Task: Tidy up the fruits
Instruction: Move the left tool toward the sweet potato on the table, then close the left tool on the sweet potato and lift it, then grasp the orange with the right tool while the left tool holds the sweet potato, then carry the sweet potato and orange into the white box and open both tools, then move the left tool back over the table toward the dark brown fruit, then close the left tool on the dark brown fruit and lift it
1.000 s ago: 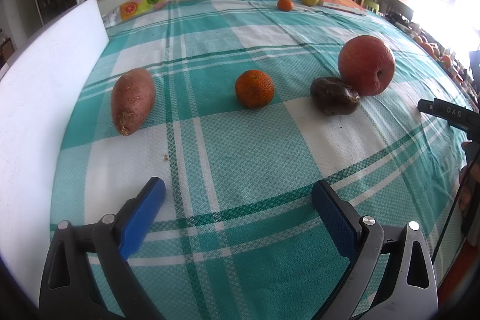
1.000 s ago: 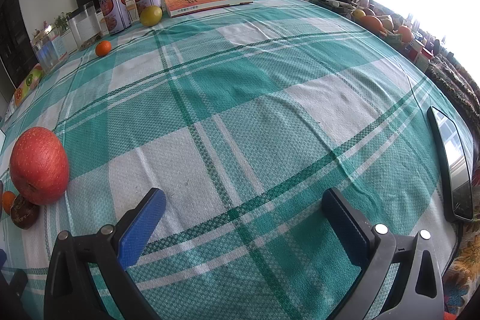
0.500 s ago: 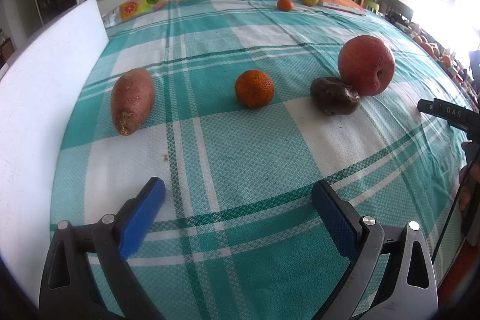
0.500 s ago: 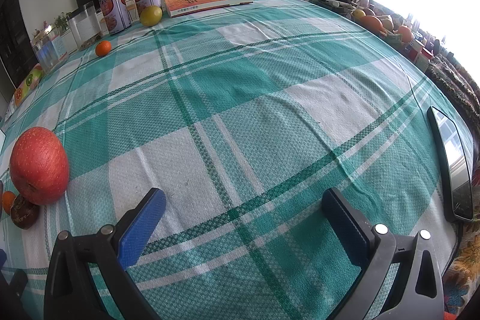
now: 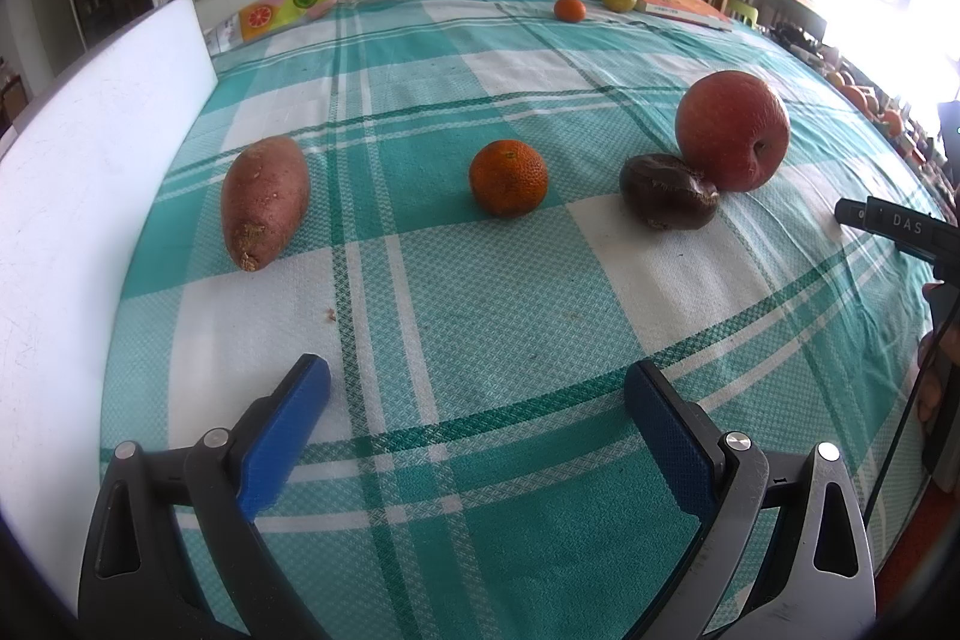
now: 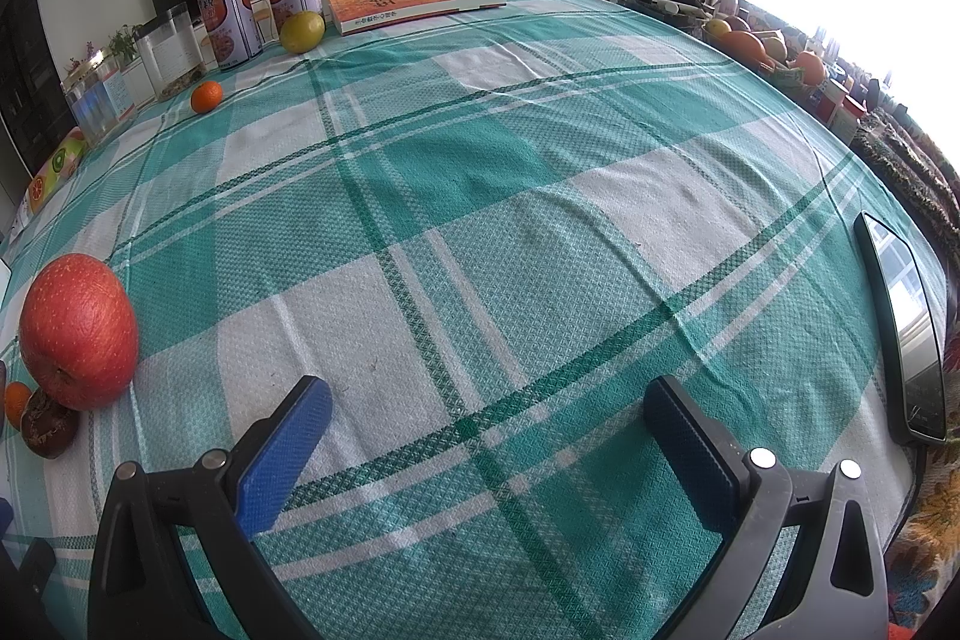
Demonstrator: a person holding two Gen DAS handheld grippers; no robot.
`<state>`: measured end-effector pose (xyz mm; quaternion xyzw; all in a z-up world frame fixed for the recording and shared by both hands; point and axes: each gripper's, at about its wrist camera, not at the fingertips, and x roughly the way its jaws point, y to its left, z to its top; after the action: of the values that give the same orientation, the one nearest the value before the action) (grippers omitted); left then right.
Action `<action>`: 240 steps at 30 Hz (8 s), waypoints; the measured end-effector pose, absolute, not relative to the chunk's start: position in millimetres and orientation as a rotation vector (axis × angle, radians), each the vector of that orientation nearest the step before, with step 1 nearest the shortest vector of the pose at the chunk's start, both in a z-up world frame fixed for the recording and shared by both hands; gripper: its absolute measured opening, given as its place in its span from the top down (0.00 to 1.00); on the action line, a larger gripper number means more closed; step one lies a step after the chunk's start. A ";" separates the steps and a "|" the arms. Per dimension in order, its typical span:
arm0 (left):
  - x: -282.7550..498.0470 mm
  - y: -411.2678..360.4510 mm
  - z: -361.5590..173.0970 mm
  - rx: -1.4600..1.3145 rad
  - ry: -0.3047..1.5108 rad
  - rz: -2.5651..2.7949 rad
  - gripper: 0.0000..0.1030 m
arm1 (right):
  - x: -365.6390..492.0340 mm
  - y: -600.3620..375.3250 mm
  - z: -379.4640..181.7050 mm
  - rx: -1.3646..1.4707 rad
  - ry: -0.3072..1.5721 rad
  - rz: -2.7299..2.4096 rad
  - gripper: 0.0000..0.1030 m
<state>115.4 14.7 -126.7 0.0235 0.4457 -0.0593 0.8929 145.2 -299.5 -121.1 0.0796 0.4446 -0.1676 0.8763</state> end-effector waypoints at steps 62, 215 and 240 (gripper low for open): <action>112.1 67.0 -114.1 -0.114 0.973 -0.024 0.59 | 145.4 -299.5 -120.4 0.168 0.926 -0.350 0.00; 182.8 -52.8 -119.2 0.026 0.921 -0.345 0.07 | 121.5 -246.4 -121.9 0.107 0.916 -0.231 0.06; 147.5 -12.1 -107.1 -0.007 0.925 -0.299 0.51 | 121.3 -246.2 -121.9 0.108 0.917 -0.230 0.05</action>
<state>147.5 -12.1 -107.1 -0.0031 0.4444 -0.1435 0.8843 121.3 -246.2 -121.9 0.0519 0.4414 -0.1105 0.8890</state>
